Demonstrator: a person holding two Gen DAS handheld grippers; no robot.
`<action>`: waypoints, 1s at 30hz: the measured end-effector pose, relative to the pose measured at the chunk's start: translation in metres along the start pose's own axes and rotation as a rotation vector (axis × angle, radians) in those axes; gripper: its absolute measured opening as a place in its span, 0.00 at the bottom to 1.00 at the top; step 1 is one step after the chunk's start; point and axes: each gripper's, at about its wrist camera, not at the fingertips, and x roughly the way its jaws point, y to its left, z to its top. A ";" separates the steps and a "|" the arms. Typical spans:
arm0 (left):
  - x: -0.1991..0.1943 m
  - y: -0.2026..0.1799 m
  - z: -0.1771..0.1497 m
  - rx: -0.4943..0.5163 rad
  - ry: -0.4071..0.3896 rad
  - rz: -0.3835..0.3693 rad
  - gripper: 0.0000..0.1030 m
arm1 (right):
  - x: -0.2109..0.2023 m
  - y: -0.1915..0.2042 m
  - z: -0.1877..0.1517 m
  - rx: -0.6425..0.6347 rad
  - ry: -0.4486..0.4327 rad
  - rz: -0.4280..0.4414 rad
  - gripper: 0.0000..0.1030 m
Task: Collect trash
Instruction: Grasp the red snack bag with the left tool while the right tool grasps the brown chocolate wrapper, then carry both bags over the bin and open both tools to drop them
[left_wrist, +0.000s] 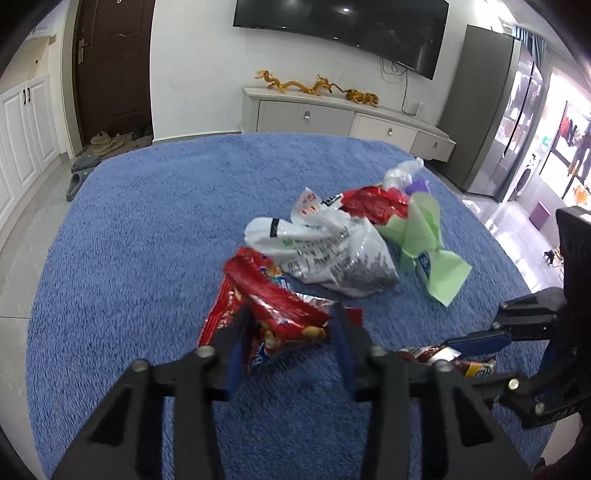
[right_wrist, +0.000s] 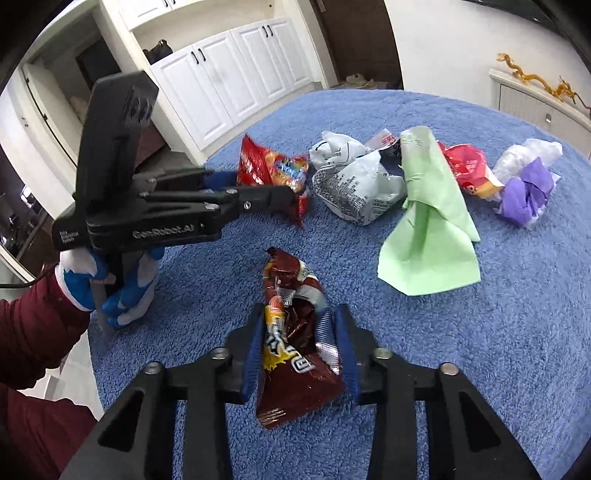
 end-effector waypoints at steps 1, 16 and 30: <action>-0.003 -0.001 -0.001 -0.002 -0.002 -0.003 0.29 | -0.003 0.000 -0.002 -0.004 -0.006 0.000 0.28; -0.070 -0.059 -0.008 0.086 -0.128 -0.065 0.25 | -0.103 -0.010 -0.028 0.056 -0.242 -0.130 0.26; -0.058 -0.187 0.050 0.274 -0.163 -0.293 0.25 | -0.239 -0.084 -0.090 0.287 -0.478 -0.426 0.26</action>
